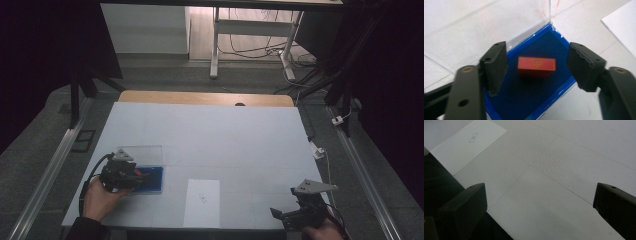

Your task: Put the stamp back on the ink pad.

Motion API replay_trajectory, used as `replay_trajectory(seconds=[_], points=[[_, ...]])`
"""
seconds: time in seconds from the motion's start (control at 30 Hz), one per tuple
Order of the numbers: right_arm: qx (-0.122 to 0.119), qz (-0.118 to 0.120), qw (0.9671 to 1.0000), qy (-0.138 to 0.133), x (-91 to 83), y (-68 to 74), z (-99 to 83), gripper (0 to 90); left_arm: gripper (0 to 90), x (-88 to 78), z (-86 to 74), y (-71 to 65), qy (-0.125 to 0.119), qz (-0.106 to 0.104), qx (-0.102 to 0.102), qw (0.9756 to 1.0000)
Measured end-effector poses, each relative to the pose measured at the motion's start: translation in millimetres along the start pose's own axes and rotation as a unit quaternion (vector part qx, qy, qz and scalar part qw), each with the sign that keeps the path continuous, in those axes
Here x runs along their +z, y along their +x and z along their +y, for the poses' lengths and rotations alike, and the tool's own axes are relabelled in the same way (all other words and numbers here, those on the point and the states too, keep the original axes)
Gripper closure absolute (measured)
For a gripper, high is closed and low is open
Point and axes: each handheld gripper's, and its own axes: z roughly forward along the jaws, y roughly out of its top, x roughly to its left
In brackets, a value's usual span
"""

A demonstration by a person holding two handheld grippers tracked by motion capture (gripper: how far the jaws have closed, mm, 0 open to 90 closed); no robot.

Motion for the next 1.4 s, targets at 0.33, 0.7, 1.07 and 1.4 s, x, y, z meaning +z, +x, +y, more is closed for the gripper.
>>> replay_trajectory(seconds=[0.33,0.7,1.07,1.4], points=[[0.000,0.000,1.0000,0.000,0.5,0.4,0.2,0.0,11.4,-12.5,5.9,-9.7,-0.040,-0.026,-0.008,0.9988],[0.000,0.000,1.0000,-0.001,0.5,0.2,0.2,0.0,3.6,-36.8,0.5,-16.2,-0.082,-0.054,-0.019,0.9950],[0.008,-0.006,0.9999,-0.005,-0.5,-0.5,0.0,0.0,0.1,-57.6,-23.8,-19.6,-0.095,-0.056,-0.025,0.9936],[0.014,-0.008,0.9998,-0.009,-1.4,-1.7,-0.2,0.0,0.0,-72.6,-44.9,-24.2,-0.106,-0.052,-0.026,0.9927]])
